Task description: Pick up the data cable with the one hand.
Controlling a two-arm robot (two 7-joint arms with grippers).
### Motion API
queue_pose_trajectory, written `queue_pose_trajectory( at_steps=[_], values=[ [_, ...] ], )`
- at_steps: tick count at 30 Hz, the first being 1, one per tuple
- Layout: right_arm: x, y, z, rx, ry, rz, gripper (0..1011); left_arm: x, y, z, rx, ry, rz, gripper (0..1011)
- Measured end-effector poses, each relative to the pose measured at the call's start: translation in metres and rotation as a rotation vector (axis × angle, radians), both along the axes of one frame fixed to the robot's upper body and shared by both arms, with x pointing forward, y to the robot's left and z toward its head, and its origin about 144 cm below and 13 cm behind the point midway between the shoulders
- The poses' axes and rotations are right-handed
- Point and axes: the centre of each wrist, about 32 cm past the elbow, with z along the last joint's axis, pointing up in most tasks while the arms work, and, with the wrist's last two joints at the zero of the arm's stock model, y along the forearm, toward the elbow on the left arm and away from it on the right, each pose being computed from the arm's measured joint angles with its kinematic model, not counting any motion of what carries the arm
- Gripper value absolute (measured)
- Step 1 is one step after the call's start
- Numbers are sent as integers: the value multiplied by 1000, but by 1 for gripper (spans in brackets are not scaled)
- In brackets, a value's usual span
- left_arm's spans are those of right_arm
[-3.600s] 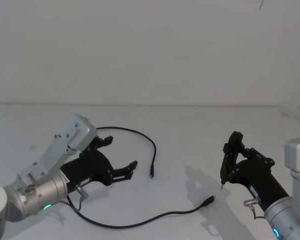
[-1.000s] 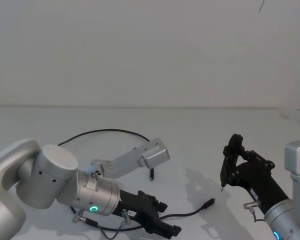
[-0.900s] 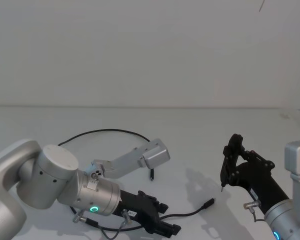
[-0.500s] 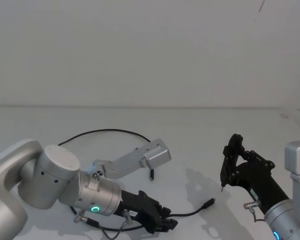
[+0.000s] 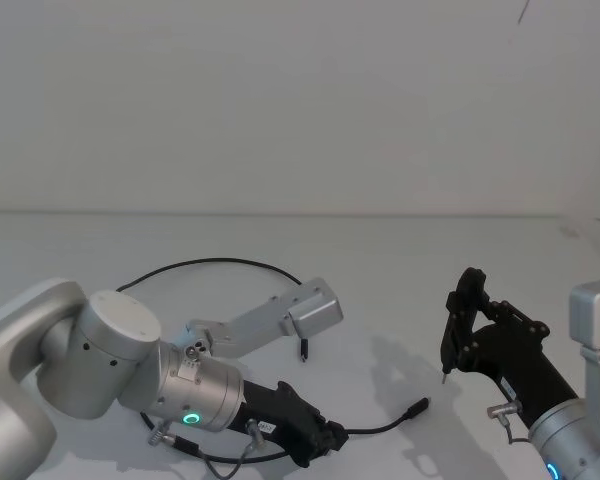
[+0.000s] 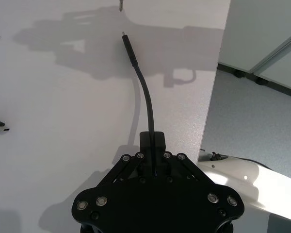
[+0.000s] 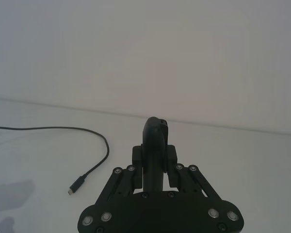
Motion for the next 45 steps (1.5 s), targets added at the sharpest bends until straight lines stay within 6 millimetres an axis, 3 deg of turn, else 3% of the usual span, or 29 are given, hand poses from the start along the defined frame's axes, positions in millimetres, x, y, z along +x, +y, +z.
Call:
queue_pose_trajectory(
  at_steps=[10, 29, 45],
  values=[
    [2, -2, 5, 1, -31, 7, 279, -1, 0, 0, -2, -22, 3, 36],
    [16, -16, 37, -18, -143, 51, 279, -5, 10, 14, -57, -161, 48, 36],
    [27, -24, 45, 0, -153, 104, 279, -6, 14, 19, -79, -194, 63, 36]
  ],
)
